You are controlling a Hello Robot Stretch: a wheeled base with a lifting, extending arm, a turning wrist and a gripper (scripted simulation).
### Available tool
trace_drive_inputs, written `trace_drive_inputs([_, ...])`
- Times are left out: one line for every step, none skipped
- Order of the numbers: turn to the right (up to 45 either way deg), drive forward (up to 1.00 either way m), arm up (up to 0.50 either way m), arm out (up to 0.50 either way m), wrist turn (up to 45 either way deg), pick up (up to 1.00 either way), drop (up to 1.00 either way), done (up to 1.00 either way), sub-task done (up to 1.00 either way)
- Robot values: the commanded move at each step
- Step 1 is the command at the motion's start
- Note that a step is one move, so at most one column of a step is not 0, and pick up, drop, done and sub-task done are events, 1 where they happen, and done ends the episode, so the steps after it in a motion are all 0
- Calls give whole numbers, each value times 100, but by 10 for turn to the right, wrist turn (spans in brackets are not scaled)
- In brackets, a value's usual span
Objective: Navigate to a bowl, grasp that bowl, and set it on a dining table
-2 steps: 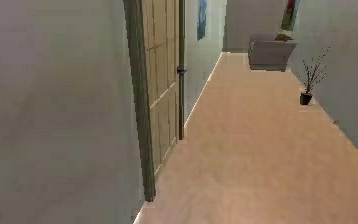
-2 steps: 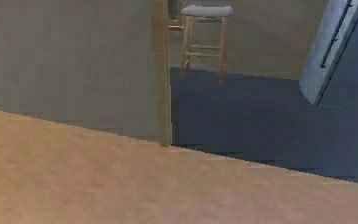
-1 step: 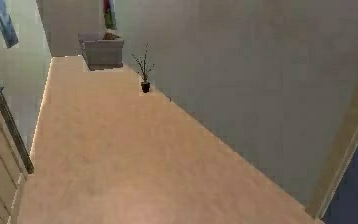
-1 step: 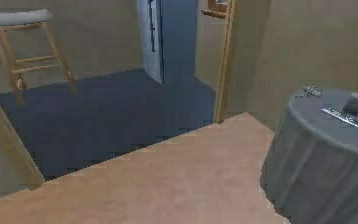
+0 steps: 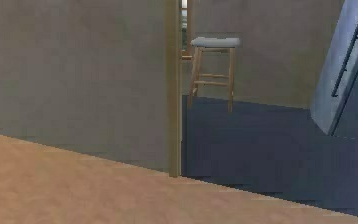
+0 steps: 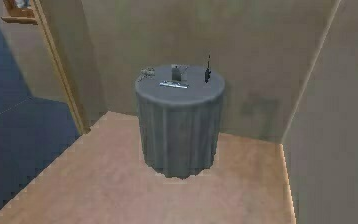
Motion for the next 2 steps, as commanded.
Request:
trace_drive_inputs([180,0,0,0,0,0,0,0,0])
trace_drive_inputs([0,100,0,0,0,0,0,0,0])
